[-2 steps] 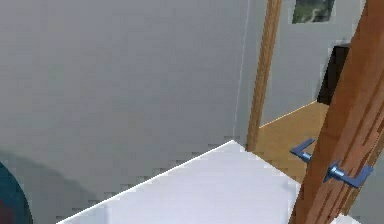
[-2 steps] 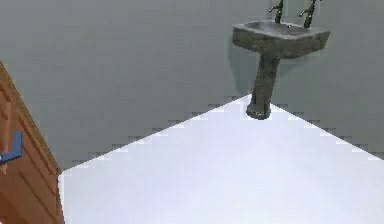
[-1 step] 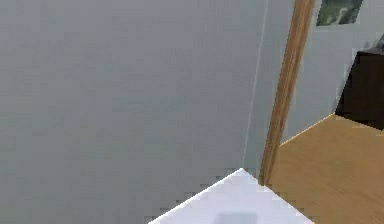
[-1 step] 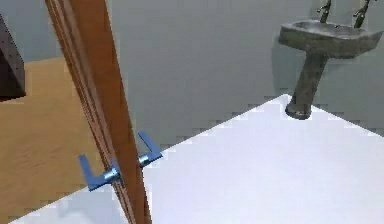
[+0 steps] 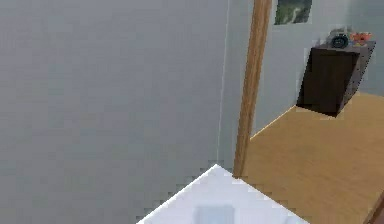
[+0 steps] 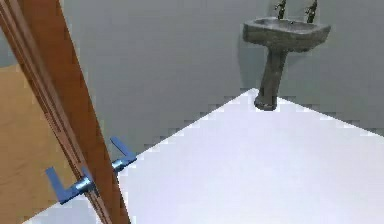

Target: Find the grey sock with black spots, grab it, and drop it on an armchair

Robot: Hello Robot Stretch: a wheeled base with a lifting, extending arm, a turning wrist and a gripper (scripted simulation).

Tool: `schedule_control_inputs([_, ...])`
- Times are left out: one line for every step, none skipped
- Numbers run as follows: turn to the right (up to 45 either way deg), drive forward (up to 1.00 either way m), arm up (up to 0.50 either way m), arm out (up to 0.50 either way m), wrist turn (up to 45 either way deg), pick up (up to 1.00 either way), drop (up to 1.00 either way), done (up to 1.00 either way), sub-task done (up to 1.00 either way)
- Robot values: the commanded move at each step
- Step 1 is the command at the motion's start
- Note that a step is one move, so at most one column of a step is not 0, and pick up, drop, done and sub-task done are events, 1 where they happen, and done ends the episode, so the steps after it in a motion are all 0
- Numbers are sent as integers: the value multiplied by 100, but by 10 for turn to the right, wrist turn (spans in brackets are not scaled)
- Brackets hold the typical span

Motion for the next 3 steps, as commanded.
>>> schedule_control_inputs([0, 45, 0, 0, 0, 0, 0, 0, 0])
schedule_control_inputs([450, 0, 0, 0, 0, 0, 0, 0, 0])
schedule_control_inputs([0, 50, 0, 0, 0, 0, 0, 0, 0])
